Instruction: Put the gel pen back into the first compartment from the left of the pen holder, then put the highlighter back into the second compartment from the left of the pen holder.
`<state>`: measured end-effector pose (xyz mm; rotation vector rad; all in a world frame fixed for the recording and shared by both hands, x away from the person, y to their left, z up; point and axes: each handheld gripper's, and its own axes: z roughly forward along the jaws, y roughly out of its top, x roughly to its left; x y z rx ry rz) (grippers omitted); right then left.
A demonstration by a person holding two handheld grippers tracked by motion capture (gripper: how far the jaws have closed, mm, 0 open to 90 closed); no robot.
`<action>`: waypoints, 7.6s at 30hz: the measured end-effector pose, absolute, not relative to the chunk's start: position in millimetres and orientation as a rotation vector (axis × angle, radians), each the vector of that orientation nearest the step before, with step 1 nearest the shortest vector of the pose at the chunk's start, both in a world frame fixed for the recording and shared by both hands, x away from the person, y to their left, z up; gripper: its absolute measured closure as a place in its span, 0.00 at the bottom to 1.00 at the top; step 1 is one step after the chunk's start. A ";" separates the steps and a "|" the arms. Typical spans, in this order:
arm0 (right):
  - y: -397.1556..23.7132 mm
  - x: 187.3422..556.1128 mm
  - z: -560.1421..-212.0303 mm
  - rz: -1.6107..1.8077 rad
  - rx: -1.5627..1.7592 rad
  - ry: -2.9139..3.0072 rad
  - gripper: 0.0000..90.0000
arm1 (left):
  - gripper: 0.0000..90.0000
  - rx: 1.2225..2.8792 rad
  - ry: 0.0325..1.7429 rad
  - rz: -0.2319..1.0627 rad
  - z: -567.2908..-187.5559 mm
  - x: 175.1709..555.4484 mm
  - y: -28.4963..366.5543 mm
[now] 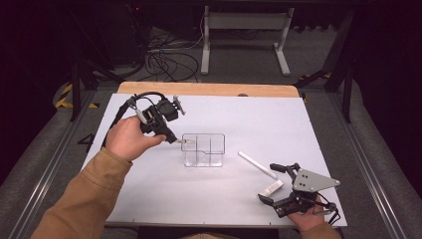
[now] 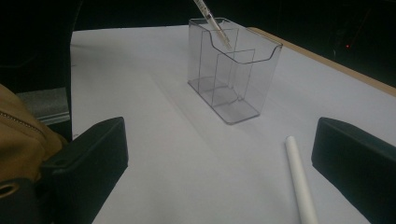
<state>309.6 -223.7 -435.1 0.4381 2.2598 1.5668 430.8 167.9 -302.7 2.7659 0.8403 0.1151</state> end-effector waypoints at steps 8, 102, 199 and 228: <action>-224.0 309.2 -435.0 1.569 0.436 2.259 0.05 | 0.62 2.689 0.771 0.158 -294.9 423.1 173.6; -200.3 361.8 -398.7 1.235 0.785 2.334 0.22 | 0.21 1.900 0.703 0.582 -417.5 304.7 298.5; -138.7 437.7 -441.8 0.450 0.806 2.744 0.88 | 0.23 1.910 0.683 0.634 -417.9 299.4 297.8; -142.9 420.2 -384.6 0.683 0.713 2.599 0.88 | 0.23 1.906 0.685 0.637 -417.8 299.2 298.2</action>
